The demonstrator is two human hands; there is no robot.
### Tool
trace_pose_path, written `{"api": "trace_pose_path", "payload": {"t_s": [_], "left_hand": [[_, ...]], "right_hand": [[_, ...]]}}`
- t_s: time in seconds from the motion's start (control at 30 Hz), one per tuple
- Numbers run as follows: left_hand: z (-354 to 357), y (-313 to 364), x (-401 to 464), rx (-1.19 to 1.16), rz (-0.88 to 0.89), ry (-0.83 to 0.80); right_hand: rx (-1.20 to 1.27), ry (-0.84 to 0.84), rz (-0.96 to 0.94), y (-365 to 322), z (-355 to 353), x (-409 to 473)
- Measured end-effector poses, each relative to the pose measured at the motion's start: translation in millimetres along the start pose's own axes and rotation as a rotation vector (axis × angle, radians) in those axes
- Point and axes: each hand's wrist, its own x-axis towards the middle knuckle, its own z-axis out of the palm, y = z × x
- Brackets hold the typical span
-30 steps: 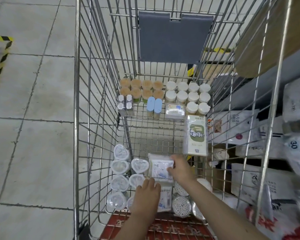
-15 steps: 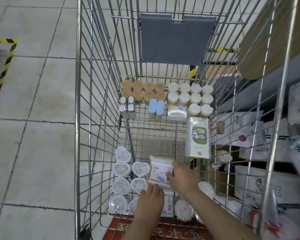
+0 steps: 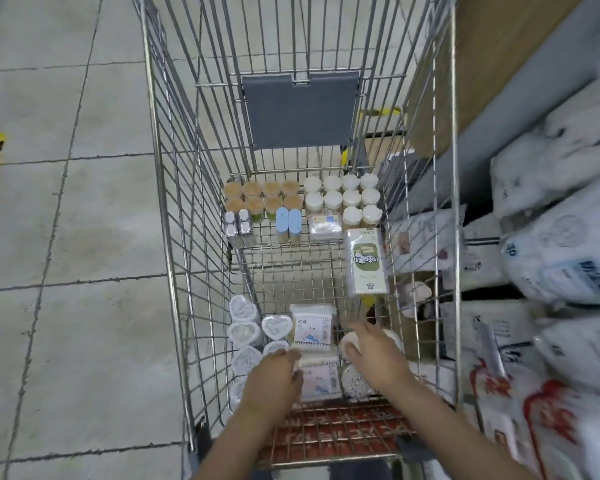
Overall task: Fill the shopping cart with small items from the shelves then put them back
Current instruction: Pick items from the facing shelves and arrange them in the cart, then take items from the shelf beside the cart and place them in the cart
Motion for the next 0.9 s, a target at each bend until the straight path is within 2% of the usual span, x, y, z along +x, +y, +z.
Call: {"api": "trace_pose_path", "payload": {"t_s": [0.27, 0.43, 0.53, 0.63, 0.77, 0.9], "left_hand": [[-64, -24, -77, 0.03, 0.102, 0.054], [-105, -48, -138, 0.05, 0.188, 0.09], [-131, -47, -168, 0.125, 0.27, 0.138], [-152, -23, -195, 0.201, 0.356, 0.167], [-161, 41, -241, 0.279, 0.56, 0.179], [-136, 111, -302, 0.388, 0.822, 0.195]], "right_hand": [[0.222, 0.134, 0.073, -42, -16, -121], [0.472, 0.312, 0.181, -54, -17, -211], [0.518, 0.446, 0.229, -61, -10, -264], [0.461, 0.551, 0.303, -72, -3, -325], [0.578, 0.688, 0.408, -88, 22, -414], [0.701, 0.872, 0.547, -94, 57, -492]]}}
